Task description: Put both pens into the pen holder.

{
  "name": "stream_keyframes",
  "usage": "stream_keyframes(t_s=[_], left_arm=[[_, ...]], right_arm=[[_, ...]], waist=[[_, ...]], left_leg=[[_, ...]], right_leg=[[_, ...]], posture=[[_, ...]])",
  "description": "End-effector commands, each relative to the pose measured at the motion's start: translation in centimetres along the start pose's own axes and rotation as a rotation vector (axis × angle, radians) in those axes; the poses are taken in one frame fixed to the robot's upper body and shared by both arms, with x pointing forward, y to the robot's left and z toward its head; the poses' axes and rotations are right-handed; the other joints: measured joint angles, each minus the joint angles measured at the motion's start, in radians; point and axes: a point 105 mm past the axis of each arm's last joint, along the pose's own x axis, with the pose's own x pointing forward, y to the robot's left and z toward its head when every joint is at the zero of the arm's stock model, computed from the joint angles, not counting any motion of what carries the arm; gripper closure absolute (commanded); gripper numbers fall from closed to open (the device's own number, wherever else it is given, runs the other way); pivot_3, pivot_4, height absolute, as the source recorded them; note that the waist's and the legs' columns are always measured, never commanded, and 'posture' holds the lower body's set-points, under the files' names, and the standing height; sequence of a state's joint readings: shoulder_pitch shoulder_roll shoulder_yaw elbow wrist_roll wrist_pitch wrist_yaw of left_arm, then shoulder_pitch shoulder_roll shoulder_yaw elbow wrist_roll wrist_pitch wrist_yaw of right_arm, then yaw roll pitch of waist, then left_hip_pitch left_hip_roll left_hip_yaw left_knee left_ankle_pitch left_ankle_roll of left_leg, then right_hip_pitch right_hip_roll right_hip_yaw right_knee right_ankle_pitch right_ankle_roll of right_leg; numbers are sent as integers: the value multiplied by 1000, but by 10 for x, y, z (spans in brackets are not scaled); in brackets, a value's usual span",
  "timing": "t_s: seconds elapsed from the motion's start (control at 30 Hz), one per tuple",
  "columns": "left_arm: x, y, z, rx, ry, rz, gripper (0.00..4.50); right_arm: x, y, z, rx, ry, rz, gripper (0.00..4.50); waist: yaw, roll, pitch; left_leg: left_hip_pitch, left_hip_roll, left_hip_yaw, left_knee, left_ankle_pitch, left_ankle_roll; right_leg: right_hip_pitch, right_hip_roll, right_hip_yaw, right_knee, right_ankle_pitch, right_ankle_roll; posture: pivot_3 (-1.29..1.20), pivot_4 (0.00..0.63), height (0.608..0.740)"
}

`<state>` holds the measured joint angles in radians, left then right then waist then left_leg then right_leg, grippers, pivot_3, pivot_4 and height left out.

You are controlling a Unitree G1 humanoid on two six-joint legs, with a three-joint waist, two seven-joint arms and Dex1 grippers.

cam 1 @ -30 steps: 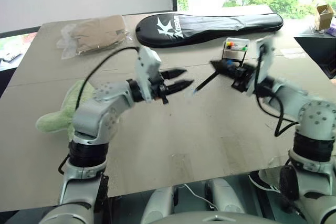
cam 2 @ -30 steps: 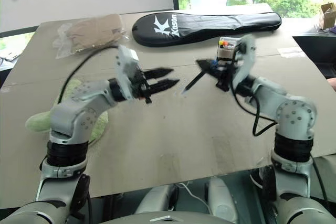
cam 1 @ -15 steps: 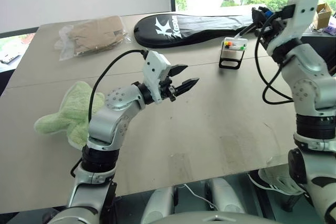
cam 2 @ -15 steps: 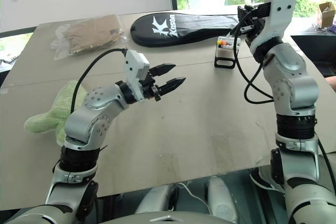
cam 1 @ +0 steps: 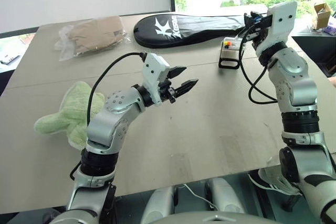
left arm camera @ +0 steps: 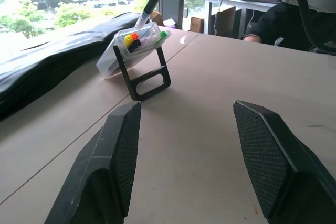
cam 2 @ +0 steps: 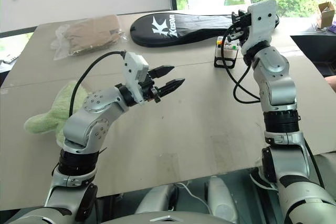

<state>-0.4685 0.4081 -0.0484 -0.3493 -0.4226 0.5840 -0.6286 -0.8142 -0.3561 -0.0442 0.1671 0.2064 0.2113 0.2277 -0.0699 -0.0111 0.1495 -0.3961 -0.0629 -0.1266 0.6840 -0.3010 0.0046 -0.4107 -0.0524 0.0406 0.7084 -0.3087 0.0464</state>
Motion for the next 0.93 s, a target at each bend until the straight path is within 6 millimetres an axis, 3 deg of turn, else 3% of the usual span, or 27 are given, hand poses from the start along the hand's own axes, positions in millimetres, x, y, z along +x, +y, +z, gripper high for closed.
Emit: stream_keyframes(t_s=[0.03,0.1,0.23,0.3,0.43,0.57,0.6,0.67,0.77,0.83,0.93], left_arm=[[-1,-5,12,44,-42,-9,1591],[-1,-5,12,45,-41,-8,1591],[-5,-2,11,38,-37,15,1591],[-6,-2,9,36,-32,19,1591],[-8,-4,3,24,-12,31,1591],[-21,3,-6,-70,-43,118,1591],[-25,1,-11,-94,-14,110,1591],[-38,0,-20,-141,39,139,1591],[-60,-3,-30,-173,96,184,1591],[-73,-8,-34,-176,132,202,1591],[-85,-13,-38,-191,158,219,1591]], right_arm=[[3,2,-9,-51,-3,7,4403],[3,1,-13,-70,-9,-11,3355],[-3,1,-12,-54,-23,-40,2112],[-8,0,-11,-48,-26,-43,1164],[-23,3,-4,-44,-40,-10,1164],[-75,25,-12,-66,93,305,1164],[-85,25,-14,-63,132,340,622],[-116,24,-25,-71,249,430,75],[-161,18,-38,-42,417,517,75],[-180,13,-40,10,481,533,75],[-190,10,-41,19,518,530,75]], waist=[[0,0,0],[1,0,0],[0,0,0],[-1,0,0],[2,0,0],[12,0,0],[13,0,0],[11,0,0],[22,0,0],[26,0,0],[29,0,0]], left_leg=[[0,0,0,0,0,0],[1,0,0,1,0,0],[1,0,1,0,0,0],[1,0,1,0,0,0],[1,0,1,0,0,0],[0,0,-1,0,0,0],[-1,0,-1,0,0,0],[-1,0,-1,-1,0,0],[-1,1,-1,-1,0,0],[0,1,-1,-1,0,1],[5,2,1,-1,-1,1]], right_leg=[[0,0,0,0,0,0],[0,0,0,1,0,0],[-1,0,1,1,0,0],[-1,0,1,1,0,0],[-1,0,0,1,0,0],[-1,-1,0,0,0,0],[-1,-1,0,0,0,0],[0,-1,1,-1,0,0],[0,0,2,-1,0,0],[1,0,2,-1,0,0],[5,0,4,-2,0,0]], posture=[[0,150,740],[0,150,740],[0,150,740],[0,150,740],[0,150,740],[0,150,740],[0,150,740],[0,150,740],[0,150,740],[0,150,740],[0,150,740]])
